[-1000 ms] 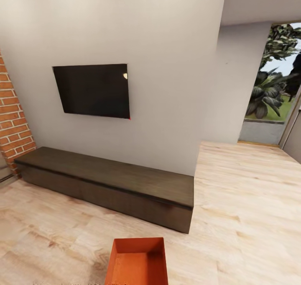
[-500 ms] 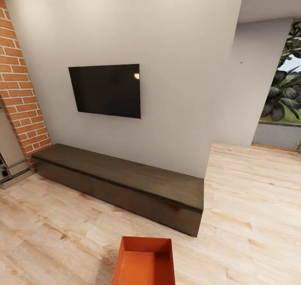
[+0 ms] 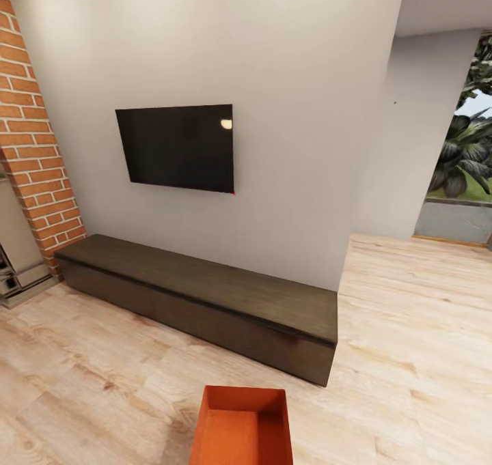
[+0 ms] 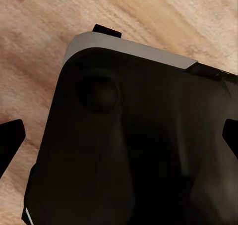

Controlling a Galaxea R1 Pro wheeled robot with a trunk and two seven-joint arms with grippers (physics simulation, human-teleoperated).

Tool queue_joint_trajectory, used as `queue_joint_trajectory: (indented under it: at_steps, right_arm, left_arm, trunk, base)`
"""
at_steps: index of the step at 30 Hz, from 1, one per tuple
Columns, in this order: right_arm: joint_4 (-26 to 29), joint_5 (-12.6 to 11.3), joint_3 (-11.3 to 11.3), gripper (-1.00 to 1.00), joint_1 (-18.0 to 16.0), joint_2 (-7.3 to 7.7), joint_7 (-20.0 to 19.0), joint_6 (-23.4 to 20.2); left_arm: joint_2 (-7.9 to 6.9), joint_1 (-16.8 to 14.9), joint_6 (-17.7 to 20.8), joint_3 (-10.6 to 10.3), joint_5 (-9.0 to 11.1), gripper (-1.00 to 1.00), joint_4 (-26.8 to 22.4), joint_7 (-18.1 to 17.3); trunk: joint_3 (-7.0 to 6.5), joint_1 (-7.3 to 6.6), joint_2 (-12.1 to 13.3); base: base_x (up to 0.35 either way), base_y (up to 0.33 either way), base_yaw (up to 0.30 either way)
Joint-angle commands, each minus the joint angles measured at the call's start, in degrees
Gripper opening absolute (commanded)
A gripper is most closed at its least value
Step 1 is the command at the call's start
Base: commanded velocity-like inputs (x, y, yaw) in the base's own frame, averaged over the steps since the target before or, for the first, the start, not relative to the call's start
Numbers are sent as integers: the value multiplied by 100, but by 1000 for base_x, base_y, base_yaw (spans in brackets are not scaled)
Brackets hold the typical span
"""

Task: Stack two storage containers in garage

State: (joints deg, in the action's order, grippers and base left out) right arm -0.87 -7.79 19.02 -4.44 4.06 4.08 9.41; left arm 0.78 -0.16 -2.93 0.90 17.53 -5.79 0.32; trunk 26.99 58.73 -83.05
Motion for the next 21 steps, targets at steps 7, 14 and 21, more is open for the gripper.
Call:
queue_joint_trajectory:
  at_steps: [7,14,21]
  right_arm:
    - [-9,-64,50,100,-4,-1,7,26]
    - [-9,-70,50,100,-4,-1,5,26]
    - [-9,-33,58,100,-4,-1,5,26]
  left_arm:
    - [1,-2,-14,7,22,100,8,3]
    - [-4,-2,-14,7,22,100,5,3]
    - [-7,-2,-14,6,22,100,5,3]
  trunk:
    - [6,0,-3]
    - [6,0,-3]
    - [6,0,-3]
  base:
    - [0,105,0]
    - [0,18,0]
    - [0,0,0]
